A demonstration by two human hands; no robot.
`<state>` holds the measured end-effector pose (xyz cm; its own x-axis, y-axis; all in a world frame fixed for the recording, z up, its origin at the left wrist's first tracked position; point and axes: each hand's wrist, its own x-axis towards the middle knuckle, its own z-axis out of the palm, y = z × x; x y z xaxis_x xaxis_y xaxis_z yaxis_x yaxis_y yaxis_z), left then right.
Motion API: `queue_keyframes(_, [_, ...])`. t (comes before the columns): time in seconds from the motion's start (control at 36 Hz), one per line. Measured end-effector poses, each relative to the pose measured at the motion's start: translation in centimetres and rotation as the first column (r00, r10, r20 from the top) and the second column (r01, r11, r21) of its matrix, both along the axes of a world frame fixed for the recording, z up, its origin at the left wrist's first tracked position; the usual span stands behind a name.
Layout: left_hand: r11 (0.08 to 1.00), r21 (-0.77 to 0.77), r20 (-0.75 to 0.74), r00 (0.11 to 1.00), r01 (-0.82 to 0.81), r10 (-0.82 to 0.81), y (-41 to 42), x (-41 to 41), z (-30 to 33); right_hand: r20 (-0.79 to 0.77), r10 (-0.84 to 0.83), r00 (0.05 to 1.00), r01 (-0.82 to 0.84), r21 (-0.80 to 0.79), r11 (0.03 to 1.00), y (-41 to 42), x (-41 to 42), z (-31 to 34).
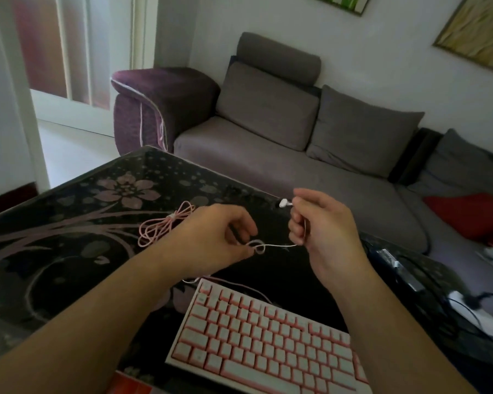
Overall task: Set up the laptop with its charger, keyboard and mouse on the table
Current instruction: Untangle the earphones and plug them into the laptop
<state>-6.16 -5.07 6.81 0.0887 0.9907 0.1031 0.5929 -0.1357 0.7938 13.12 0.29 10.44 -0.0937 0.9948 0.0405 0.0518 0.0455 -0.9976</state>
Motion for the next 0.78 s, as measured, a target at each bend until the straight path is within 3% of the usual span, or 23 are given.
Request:
queue_keyframes(0.11, [0.993,-0.100,-0.107,0.992,0.057,-0.067,-0.1,1.4,0.1,-0.108,0.059,0.992,-0.059,0.008,0.998,-0.9,2.5,-0.4])
queue_keyframes(0.22, [0.987,-0.154,-0.250,0.965,0.040,-0.078,0.4,2.4,-0.6,-0.070,0.129,0.989,-0.126,0.045,0.991,-1.7,3.7,-0.4])
queue_keyframes(0.5, [0.958,-0.261,-0.388,0.896,0.120,-0.217,1.4,4.4,-1.6,-0.198,0.077,0.977,-0.078,0.005,0.997,-1.7,4.9,-1.0])
queue_keyframes(0.67, [0.978,-0.190,-0.426,0.905,-0.081,-0.008,2.9,5.4,-1.9,-0.203,-0.085,0.976,0.105,0.090,0.990,-1.4,7.1,-1.0])
queue_keyframes(0.78, [0.972,-0.118,-0.403,0.905,-0.202,0.139,3.4,5.1,-1.6,-0.307,-0.239,0.921,0.257,0.018,0.966,-0.7,9.0,-1.5])
